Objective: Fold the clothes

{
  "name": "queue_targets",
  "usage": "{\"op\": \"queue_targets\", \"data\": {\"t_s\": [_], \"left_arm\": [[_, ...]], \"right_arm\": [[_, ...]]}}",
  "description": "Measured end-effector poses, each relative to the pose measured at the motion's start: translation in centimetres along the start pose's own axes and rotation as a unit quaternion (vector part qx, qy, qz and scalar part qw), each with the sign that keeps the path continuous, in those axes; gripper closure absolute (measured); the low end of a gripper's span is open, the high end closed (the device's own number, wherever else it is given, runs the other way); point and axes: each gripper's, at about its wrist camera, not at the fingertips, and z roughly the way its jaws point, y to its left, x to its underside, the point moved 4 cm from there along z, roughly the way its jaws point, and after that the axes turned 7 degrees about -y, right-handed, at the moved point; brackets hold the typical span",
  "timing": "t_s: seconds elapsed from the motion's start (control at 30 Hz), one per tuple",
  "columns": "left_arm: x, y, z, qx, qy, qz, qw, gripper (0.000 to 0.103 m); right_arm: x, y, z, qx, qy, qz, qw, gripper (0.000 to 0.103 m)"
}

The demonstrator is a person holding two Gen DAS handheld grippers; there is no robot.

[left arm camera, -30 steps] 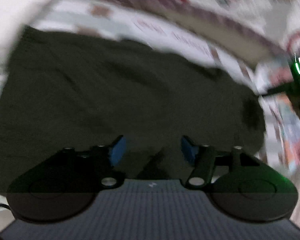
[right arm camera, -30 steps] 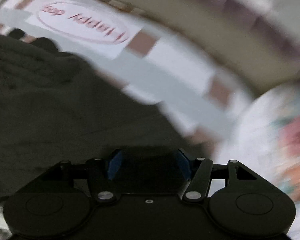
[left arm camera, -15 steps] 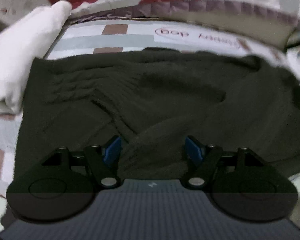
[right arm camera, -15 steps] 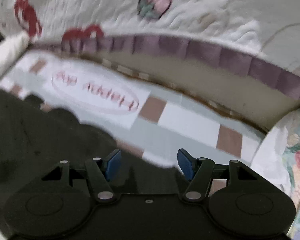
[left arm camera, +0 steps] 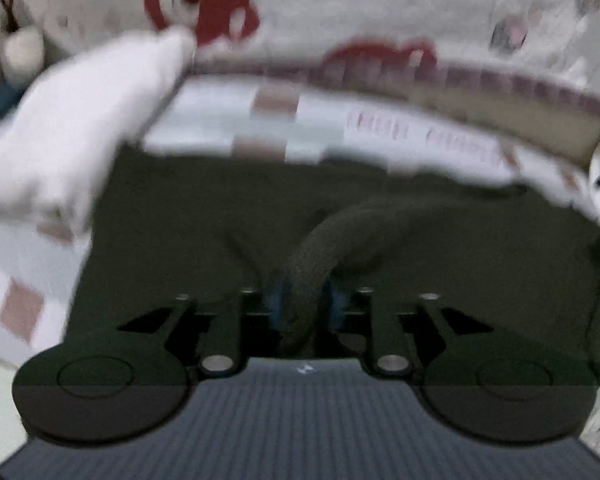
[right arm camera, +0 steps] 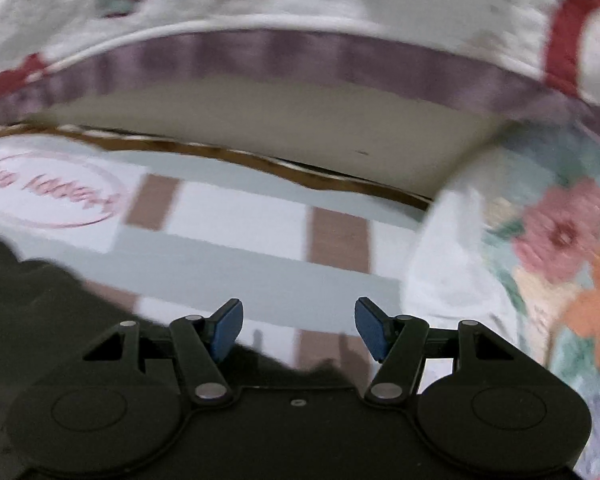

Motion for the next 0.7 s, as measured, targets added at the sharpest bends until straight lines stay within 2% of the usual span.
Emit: {"op": "queue_targets", "data": {"t_s": [0.07, 0.17, 0.23, 0.3, 0.37, 0.4, 0.47, 0.57, 0.7], "left_arm": [[-0.3, -0.9, 0.2, -0.005, -0.004, 0.014, 0.9999, 0.060], [-2.4, -2.8, -0.2, 0.024, -0.029, 0.020, 0.9991, 0.044], [-4.2, -4.7, -0.1, 0.053, -0.040, 0.020, 0.9976, 0.041], [-6.1, -7.2, 1.3, 0.101, -0.027, -0.003, 0.9945, 0.041], [-7.7, -9.4, 3.1, 0.149, -0.006, -0.051, 0.9876, 0.041], [-8.3, -10.9, 4.0, 0.162, 0.000, -0.050, 0.9855, 0.041], [-9.3, -14.1, 5.7, 0.184, 0.008, -0.033, 0.9823, 0.042], [-8.9, -18.8, 8.3, 0.203, 0.010, 0.040, 0.9784, 0.043], [-7.2, -22.5, 11.8, 0.233, 0.046, 0.033, 0.9707, 0.043]], "right_arm": [[0.3, -2.1, 0.5, -0.005, 0.014, 0.053, 0.998, 0.036], [1.0, -5.5, 0.6, -0.017, 0.032, 0.151, 0.988, 0.036], [2.0, -7.5, 0.7, -0.029, 0.054, 0.232, 0.971, 0.036], [2.9, -8.2, 1.1, -0.044, 0.073, 0.287, 0.954, 0.035], [3.5, -8.7, 1.5, -0.058, 0.072, 0.306, 0.948, 0.035], [3.8, -9.0, 1.7, -0.063, 0.068, 0.309, 0.946, 0.035], [4.3, -9.5, 2.2, -0.075, 0.061, 0.316, 0.944, 0.035], [5.1, -10.4, 2.9, -0.092, 0.050, 0.326, 0.940, 0.035], [6.1, -11.5, 3.7, -0.115, 0.036, 0.339, 0.933, 0.037]]}}
